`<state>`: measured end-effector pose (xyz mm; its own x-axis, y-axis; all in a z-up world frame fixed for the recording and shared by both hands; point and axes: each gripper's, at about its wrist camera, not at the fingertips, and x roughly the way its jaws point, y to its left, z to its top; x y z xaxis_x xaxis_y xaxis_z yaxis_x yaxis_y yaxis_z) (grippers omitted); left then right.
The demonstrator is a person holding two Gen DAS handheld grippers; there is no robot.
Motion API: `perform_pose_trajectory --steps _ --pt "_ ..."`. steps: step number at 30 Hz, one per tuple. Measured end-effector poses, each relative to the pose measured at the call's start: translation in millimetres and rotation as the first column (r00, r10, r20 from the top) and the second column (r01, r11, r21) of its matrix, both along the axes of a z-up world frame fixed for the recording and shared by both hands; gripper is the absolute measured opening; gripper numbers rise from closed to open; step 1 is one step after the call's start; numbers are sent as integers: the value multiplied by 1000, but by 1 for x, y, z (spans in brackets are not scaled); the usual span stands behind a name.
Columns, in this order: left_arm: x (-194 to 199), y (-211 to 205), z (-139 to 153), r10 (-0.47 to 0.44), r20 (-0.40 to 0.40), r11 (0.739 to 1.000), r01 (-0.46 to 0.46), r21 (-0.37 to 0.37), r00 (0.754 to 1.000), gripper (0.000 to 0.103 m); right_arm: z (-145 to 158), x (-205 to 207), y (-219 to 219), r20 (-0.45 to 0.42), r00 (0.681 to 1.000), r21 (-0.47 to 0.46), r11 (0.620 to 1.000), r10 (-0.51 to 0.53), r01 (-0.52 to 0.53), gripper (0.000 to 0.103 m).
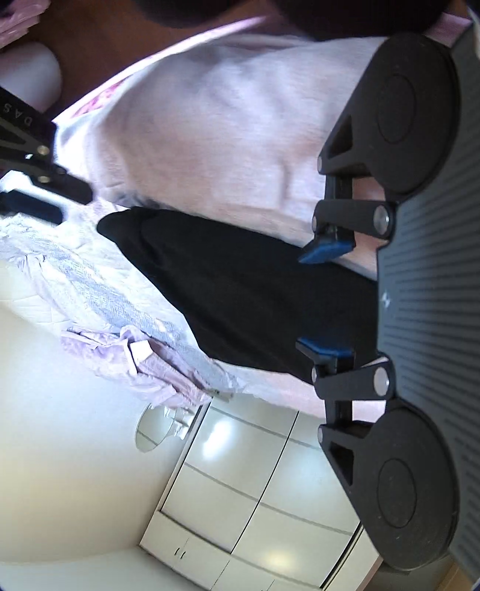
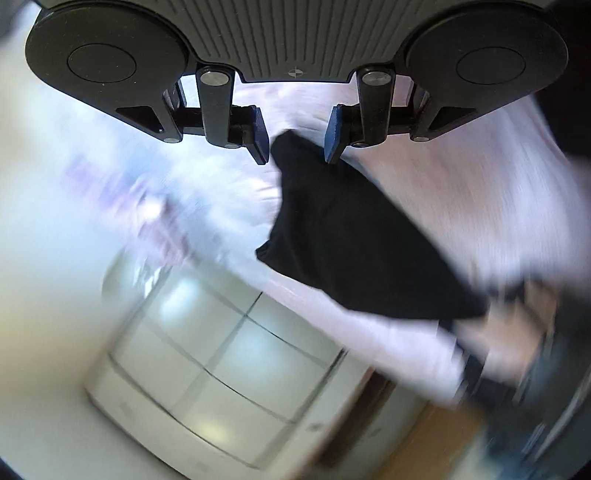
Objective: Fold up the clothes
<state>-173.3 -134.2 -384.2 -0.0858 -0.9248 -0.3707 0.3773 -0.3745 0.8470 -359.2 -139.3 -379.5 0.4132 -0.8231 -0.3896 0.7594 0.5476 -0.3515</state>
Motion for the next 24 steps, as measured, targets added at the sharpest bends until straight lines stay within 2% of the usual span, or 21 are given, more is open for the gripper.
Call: perform_pose_trajectory --steps 2,4,8,11,13,14,15,18,22,23,24 --pt "-2 -13 -2 21 -19 999 -20 39 1000 42 4 -7 -16 178 984 136 991 -29 5 32" --pt "-2 -26 -5 45 -35 996 -42 83 998 41 5 -8 -32 285 956 218 976 -66 2 32" --pt "1 -39 -14 58 -48 990 -52 132 997 34 3 4 -60 369 920 260 965 -133 35 32" --pt "4 -43 -19 61 -64 988 -51 144 996 30 4 -16 -59 442 880 294 955 -175 43 35" --pt "4 -45 -23 60 -68 988 -49 147 996 27 4 -27 -58 472 866 305 952 -166 16 35" --pt "4 -46 -24 60 -69 988 -50 145 996 25 3 -33 -57 475 864 311 950 -167 13 30" --pt "4 -47 -26 60 -73 988 -49 144 996 24 1 -38 -57 471 865 318 948 -173 16 7" --pt "3 -47 -27 60 -82 989 -48 140 995 23 -5 -63 -64 497 844 355 935 -201 13 7" --pt "6 -46 -27 69 -101 988 -54 142 993 23 -1 -64 -56 455 869 319 947 -193 43 6" --pt "8 -41 -27 71 -106 988 -55 143 992 23 1 -67 -53 453 863 312 947 -225 83 0" --pt "9 -40 -26 72 -111 988 -56 142 991 23 2 -76 -54 469 840 322 939 -271 124 0"
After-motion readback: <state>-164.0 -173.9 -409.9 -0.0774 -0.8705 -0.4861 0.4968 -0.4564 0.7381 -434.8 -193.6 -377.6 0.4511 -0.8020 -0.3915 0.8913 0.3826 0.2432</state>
